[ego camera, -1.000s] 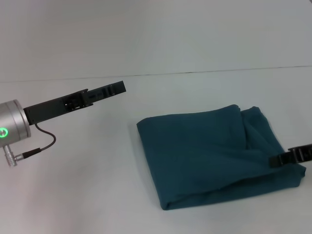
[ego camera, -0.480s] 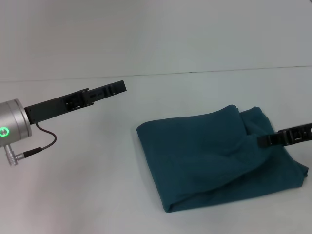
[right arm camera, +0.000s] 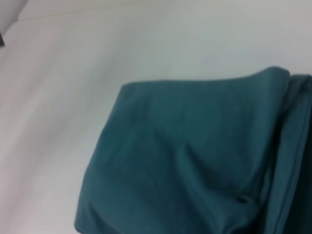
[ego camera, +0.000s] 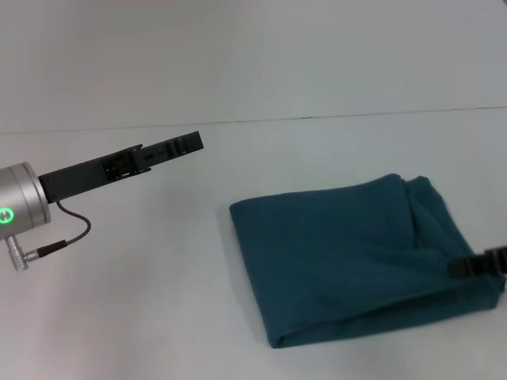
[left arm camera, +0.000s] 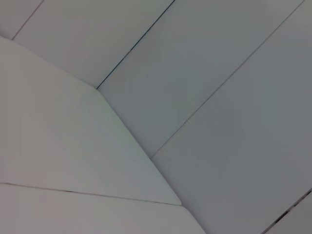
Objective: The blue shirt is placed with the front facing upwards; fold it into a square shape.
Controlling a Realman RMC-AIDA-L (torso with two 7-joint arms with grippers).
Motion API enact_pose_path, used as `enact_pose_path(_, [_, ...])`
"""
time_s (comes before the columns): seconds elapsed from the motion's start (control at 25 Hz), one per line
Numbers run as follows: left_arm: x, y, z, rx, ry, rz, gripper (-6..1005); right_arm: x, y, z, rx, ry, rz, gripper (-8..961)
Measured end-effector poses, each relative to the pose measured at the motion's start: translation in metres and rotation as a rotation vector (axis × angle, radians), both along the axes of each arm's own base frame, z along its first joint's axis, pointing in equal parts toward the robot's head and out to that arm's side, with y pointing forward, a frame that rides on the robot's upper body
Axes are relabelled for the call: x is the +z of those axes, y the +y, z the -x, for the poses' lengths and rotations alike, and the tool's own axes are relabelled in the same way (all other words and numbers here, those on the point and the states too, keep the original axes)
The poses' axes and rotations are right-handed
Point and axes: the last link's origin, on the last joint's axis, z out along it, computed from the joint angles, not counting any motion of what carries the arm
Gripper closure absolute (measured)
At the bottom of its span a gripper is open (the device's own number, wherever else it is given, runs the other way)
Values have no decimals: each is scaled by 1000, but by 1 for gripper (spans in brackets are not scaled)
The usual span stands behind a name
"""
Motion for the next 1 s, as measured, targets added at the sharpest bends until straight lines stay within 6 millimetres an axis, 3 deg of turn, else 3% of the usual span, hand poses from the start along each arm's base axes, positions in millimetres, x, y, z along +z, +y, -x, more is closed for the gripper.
enact_pose_path(0.28, [-1,1,0,4,-2,-1,129,-1,-13,-28,-66,-60,-29,889])
enact_pose_path(0.6, [-1,2,-3,2,-2,-2,130,-20,-18,-53,-154,-126,1,883])
enact_pose_path(0.76, [0,3,-3,0,-1,-5,130,-20,-19,-57,-170,-124,-12,880])
enact_pose_path(1.0, [0,5,-4,1,5,-13,131,-3,-18,-53,-142,-33,-76,876])
